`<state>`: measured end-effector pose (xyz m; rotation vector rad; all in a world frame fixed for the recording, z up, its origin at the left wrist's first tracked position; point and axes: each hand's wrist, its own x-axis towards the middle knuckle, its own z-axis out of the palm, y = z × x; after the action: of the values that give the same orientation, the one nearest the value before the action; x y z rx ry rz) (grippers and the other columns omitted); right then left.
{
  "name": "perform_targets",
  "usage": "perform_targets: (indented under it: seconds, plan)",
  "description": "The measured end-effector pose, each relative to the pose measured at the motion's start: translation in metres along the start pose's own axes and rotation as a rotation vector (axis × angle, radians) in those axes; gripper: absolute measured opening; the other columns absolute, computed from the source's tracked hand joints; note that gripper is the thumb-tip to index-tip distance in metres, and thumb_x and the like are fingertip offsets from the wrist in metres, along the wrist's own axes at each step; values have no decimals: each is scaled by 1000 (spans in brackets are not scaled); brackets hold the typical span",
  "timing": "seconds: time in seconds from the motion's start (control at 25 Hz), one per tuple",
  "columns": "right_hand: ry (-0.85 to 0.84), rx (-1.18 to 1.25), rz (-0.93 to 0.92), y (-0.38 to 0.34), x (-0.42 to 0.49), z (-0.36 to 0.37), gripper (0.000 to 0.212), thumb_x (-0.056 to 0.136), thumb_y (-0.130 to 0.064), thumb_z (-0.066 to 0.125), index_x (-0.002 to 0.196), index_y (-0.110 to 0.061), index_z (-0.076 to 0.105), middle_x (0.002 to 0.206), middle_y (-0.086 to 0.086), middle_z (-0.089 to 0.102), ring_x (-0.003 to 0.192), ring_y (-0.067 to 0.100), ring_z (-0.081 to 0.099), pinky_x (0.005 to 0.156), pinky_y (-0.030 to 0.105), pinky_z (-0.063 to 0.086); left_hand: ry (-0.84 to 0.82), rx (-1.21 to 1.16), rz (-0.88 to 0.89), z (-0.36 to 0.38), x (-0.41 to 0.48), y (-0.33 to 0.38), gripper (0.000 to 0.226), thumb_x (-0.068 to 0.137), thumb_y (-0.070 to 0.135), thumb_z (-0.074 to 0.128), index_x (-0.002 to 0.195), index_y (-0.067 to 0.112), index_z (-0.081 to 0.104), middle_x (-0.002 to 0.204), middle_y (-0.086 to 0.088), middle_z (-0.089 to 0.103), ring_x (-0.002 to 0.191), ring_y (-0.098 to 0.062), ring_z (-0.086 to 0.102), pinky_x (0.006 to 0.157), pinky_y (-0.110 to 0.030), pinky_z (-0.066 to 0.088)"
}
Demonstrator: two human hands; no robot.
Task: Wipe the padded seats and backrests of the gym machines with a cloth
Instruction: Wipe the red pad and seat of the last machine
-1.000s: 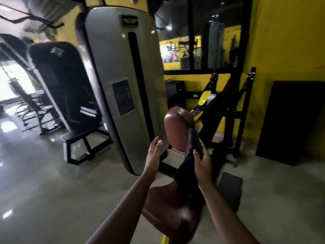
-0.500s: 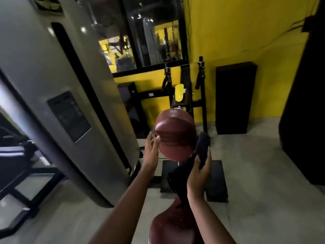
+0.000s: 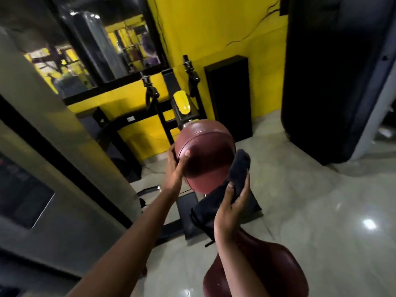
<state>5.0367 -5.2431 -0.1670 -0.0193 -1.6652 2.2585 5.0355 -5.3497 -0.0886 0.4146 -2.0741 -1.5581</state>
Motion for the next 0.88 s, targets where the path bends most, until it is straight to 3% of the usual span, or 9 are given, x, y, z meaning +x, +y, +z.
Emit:
perform_targets:
  seconds: [0.08, 0.24, 0.36, 0.4, 0.52, 0.64, 0.8, 0.88]
  plan:
    - [77, 33, -12, 1, -8, 16, 48, 96, -16, 45, 142, -12, 31, 138, -12, 33, 124, -17, 32, 99, 1, 27, -95, 2, 8, -11, 10, -2, 99, 49, 78, 62, 130, 29, 32, 119, 22, 46, 110, 5, 47, 81, -11, 44]
    - [304, 72, -75, 3, -16, 56, 47, 96, -9, 45, 141, -5, 32, 135, -2, 35, 122, -14, 34, 98, 1, 29, -310, -7, 7, -31, 32, -10, 103, 46, 85, 60, 132, 35, 35, 128, 16, 48, 117, 2, 48, 83, -15, 46]
    - [340, 27, -196, 5, -15, 90, 46, 97, -37, 39, 142, -28, 32, 141, 1, 35, 133, 12, 35, 110, 33, 33, -454, -23, -12, -39, 40, -16, 102, 53, 82, 59, 137, 32, 31, 134, 6, 48, 122, -9, 50, 84, -24, 47]
    - [333, -16, -242, 5, -13, 100, 46, 97, -43, 35, 141, -30, 30, 142, 1, 37, 132, 12, 33, 109, 38, 33, -482, -50, -19, -41, 41, -19, 98, 58, 77, 59, 139, 31, 29, 136, 4, 48, 123, -11, 50, 86, -25, 47]
    - [371, -293, -343, -4, 0, 125, 44, 97, -44, 27, 139, -30, 30, 146, 7, 39, 128, 16, 32, 105, 34, 24, -554, -138, -1, -47, 48, -30, 97, 61, 74, 64, 141, 32, 30, 140, 4, 47, 128, -10, 48, 99, -29, 42]
    - [434, -480, -468, -6, 26, 128, 44, 97, -44, 25, 137, -31, 38, 146, 8, 40, 127, 24, 37, 100, 37, 25, -580, -157, 27, -46, 52, -36, 101, 60, 73, 67, 142, 28, 29, 140, 2, 47, 128, -10, 48, 99, -27, 46]
    - [531, -310, -256, 6, 34, 118, 50, 94, -41, 28, 138, -21, 43, 145, 10, 42, 127, 28, 41, 102, 41, 30, -596, -145, 30, -44, 50, -36, 110, 51, 74, 72, 140, 29, 25, 138, 1, 45, 127, -11, 48, 101, -29, 45]
    - [547, -324, -232, 0, 17, 129, 50, 96, -44, 25, 140, -22, 39, 144, 10, 43, 124, 27, 41, 100, 42, 30, -594, -150, 10, -45, 50, -34, 112, 47, 74, 73, 139, 32, 25, 136, 1, 46, 123, -11, 51, 91, -25, 50]
